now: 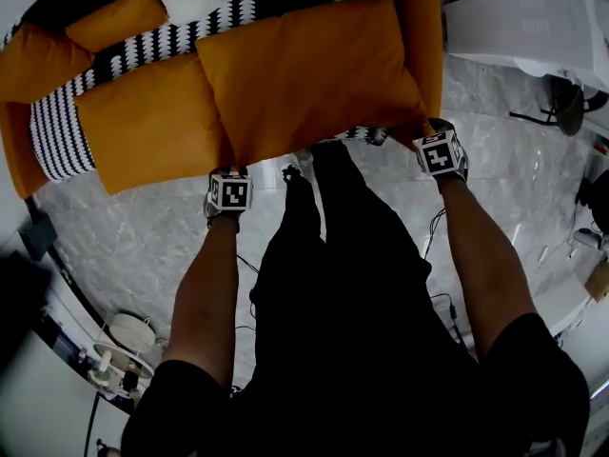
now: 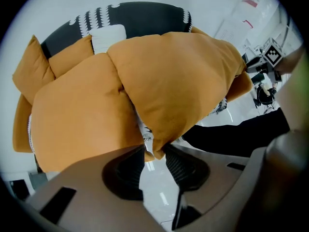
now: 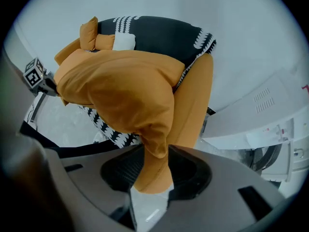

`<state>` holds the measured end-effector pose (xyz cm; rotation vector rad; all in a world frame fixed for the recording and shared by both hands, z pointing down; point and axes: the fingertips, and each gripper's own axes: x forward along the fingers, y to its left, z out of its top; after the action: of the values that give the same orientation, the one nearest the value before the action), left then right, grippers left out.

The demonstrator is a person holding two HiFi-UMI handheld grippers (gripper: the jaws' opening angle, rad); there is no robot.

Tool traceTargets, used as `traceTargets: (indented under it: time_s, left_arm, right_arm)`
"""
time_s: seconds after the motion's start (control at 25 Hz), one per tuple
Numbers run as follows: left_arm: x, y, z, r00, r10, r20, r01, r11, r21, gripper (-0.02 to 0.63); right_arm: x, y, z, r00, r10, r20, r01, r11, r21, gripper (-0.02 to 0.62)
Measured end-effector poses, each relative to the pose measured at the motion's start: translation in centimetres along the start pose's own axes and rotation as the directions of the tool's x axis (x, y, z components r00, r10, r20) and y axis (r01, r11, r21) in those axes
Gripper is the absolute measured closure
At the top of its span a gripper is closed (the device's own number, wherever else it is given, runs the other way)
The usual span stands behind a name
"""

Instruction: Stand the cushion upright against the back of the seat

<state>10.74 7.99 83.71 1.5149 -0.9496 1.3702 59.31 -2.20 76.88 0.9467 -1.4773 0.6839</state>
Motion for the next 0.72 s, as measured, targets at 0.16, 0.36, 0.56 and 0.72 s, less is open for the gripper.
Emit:
traceTargets:
  time_s: [0.16,0.36,0.56,0.72]
  left_arm:
    - [-0.6,-0.3,0.6,1.000,-0.014,-0.007,0.014,0.997,-0.081,0.539]
    - [-1.9,-0.6,1.1,1.000,-0.001,0.002,0.002,0.996,-0.085,0.569]
    - [-4.6,-0.1,2.6,0.999,0.013,0.044,-0.009,0.997,-0.082,0.580]
    - [-6.4,0.7,3.8,0.996,0.032,0.079,-0.025,0.996,-0.087,0.583]
  right_arm:
    - [0.7,0.0,0.6,0.999,0.009,-0.040,-0.009,1.000,0.010,0.446]
    - [0.2,-0.2,1.1,0.999,0.030,-0.036,-0.029,0.999,0.019,0.528]
    - [-0.6,0.1,1.7,0.996,0.088,0.002,-0.088,0.994,0.064,0.551]
    - [-1.9,0.1,2.8,0.993,0.107,0.054,-0.113,0.986,0.122,0.554]
